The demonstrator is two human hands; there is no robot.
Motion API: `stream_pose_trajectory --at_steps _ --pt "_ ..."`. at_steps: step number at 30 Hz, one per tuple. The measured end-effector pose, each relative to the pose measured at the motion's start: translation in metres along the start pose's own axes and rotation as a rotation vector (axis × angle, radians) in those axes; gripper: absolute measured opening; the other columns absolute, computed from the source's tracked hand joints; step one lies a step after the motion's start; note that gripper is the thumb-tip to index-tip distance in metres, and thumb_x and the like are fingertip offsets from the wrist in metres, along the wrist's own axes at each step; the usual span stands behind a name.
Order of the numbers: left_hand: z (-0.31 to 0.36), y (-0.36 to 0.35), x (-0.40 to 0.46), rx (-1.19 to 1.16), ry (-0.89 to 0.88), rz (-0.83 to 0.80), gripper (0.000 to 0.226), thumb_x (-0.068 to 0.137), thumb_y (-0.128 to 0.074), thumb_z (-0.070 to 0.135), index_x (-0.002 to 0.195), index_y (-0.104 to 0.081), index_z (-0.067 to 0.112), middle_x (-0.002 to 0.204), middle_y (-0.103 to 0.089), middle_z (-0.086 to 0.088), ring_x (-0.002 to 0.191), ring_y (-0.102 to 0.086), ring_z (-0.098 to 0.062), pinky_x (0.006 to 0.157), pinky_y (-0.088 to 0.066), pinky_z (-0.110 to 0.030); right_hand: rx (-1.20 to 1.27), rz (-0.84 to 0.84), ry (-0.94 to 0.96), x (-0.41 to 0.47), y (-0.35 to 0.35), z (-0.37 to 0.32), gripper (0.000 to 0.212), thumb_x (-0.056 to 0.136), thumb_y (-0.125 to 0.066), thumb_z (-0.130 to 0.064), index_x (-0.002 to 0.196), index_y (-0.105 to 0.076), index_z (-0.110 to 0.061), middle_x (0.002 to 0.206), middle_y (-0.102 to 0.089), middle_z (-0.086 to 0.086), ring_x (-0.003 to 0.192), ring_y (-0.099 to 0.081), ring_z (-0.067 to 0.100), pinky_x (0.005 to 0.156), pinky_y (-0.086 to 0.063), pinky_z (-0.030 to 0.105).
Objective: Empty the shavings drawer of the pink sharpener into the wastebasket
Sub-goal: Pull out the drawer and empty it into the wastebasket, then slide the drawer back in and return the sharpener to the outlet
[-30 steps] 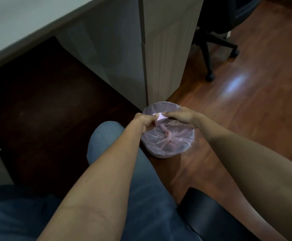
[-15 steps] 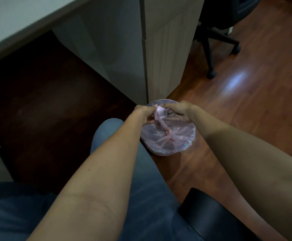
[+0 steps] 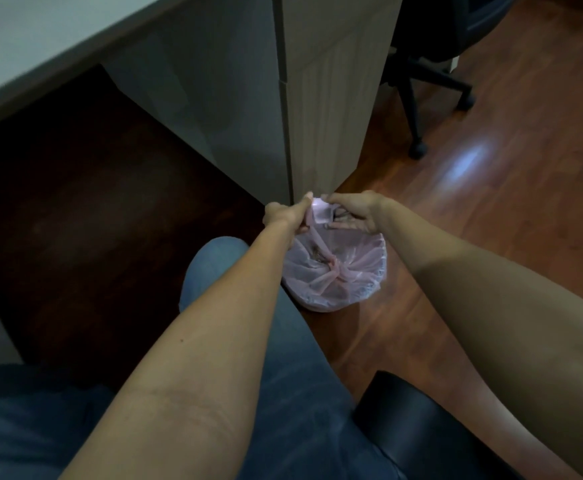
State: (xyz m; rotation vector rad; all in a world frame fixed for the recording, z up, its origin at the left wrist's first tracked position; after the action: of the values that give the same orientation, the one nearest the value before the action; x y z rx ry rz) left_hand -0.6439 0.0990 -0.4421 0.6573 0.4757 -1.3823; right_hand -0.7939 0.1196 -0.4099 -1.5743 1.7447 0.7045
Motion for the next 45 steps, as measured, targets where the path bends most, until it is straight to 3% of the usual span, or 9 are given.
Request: stream_pose_trajectory --at_steps 5,10,15,17,21,31,36,41,45 --pt "0.003 0.005 -0.010 0.051 0.087 -0.101 0.044 0.085 -0.078 0.021 0.116 -0.063 -0.007 0.093 -0.070 -0.016 0.064 -0.067 -0.021 0.038 -0.055 -0.027 -0.072 -0.009 -0.033 -0.009 -0.006 0.003 0.050 0.090 -0.074 -0.016 0.132 -0.055 0.004 0.124 -0.055 0.023 0.087 -0.070 0.030 0.056 -0.063 0.031" --pt "0.020 0.013 -0.009 -0.074 -0.051 -0.063 0.068 0.071 -0.088 0.030 0.119 -0.062 -0.010 0.109 -0.072 -0.024 0.067 -0.072 -0.025 0.046 -0.056 -0.025 0.123 0.015 0.174 -0.015 -0.003 -0.002 0.057 0.086 -0.079 -0.015 0.128 -0.055 0.014 0.128 -0.059 0.028 0.111 -0.068 0.037 0.052 -0.061 0.026" --pt "0.001 0.020 -0.025 0.021 0.043 -0.220 0.058 0.082 -0.081 0.017 0.126 -0.056 -0.011 0.115 -0.069 -0.025 0.074 -0.071 -0.023 0.045 -0.056 -0.024 0.064 -0.001 0.103 -0.017 0.002 0.023 0.042 0.085 -0.080 -0.012 0.118 -0.063 0.006 0.130 -0.057 0.027 0.110 -0.066 0.034 0.052 -0.061 0.028" --pt "0.001 0.024 -0.025 -0.007 -0.003 -0.236 0.051 0.081 -0.081 0.016 0.118 -0.061 -0.013 0.110 -0.070 -0.025 0.078 -0.072 -0.023 0.051 -0.059 -0.025 0.079 -0.038 0.135 -0.021 0.003 0.020 0.035 0.085 -0.080 -0.014 0.109 -0.066 0.006 0.127 -0.061 0.028 0.108 -0.070 0.035 0.059 -0.062 0.027" --pt "0.010 0.032 -0.037 -0.058 -0.122 -0.245 0.037 0.079 -0.082 0.008 0.104 -0.067 -0.014 0.107 -0.070 -0.027 0.094 -0.071 -0.032 0.092 -0.058 -0.036 0.145 -0.130 0.218 -0.031 0.005 0.013 0.046 0.088 -0.077 -0.013 0.119 -0.062 0.017 0.119 -0.068 0.029 0.095 -0.074 0.027 0.069 -0.062 0.022" --pt "0.069 0.050 -0.090 -0.055 -0.479 -0.309 0.056 0.075 -0.082 -0.002 0.126 -0.061 -0.008 0.113 -0.070 -0.018 0.101 -0.068 -0.021 0.092 -0.053 -0.025 0.060 -0.242 0.489 -0.087 0.016 -0.043 0.049 0.083 -0.076 0.001 0.129 -0.059 0.002 0.116 -0.072 0.015 0.110 -0.071 0.020 0.098 -0.055 0.028" --pt "0.126 0.057 -0.126 -0.050 -0.659 -0.354 0.056 0.073 -0.081 -0.006 0.126 -0.062 -0.005 0.111 -0.071 -0.013 0.091 -0.071 -0.012 0.081 -0.056 -0.015 0.049 -0.257 0.647 -0.127 0.022 -0.089 0.050 0.081 -0.075 0.008 0.128 -0.061 0.004 0.109 -0.076 0.015 0.100 -0.075 0.019 0.091 -0.058 0.025" --pt "0.177 0.070 -0.161 -0.042 -0.811 -0.373 0.060 0.070 -0.083 -0.006 0.127 -0.062 -0.005 0.114 -0.072 -0.013 0.102 -0.070 -0.017 0.089 -0.055 -0.018 -0.003 -0.258 0.774 -0.172 0.018 -0.136 0.055 0.078 -0.076 0.009 0.131 -0.061 0.005 0.120 -0.073 0.019 0.108 -0.073 0.024 0.091 -0.057 0.025" --pt "0.216 0.087 -0.190 -0.036 -0.917 -0.330 0.059 0.074 -0.081 -0.007 0.128 -0.059 -0.010 0.123 -0.068 -0.022 0.105 -0.067 -0.020 0.090 -0.055 -0.017 -0.015 -0.299 0.860 -0.209 0.004 -0.172 0.046 0.081 -0.072 0.013 0.125 -0.064 0.003 0.108 -0.077 0.014 0.097 -0.075 0.018 0.087 -0.058 0.022"
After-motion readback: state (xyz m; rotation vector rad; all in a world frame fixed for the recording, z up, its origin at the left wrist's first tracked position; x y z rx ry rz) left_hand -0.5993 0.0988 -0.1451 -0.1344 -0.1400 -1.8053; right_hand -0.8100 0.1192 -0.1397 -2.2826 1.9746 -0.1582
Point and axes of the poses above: each hand's wrist, its own x-axis towards the middle knuckle, its own y-axis out of the back of the hand, z = x × y, the point moved 1 cm from there along x, towards the middle knuckle
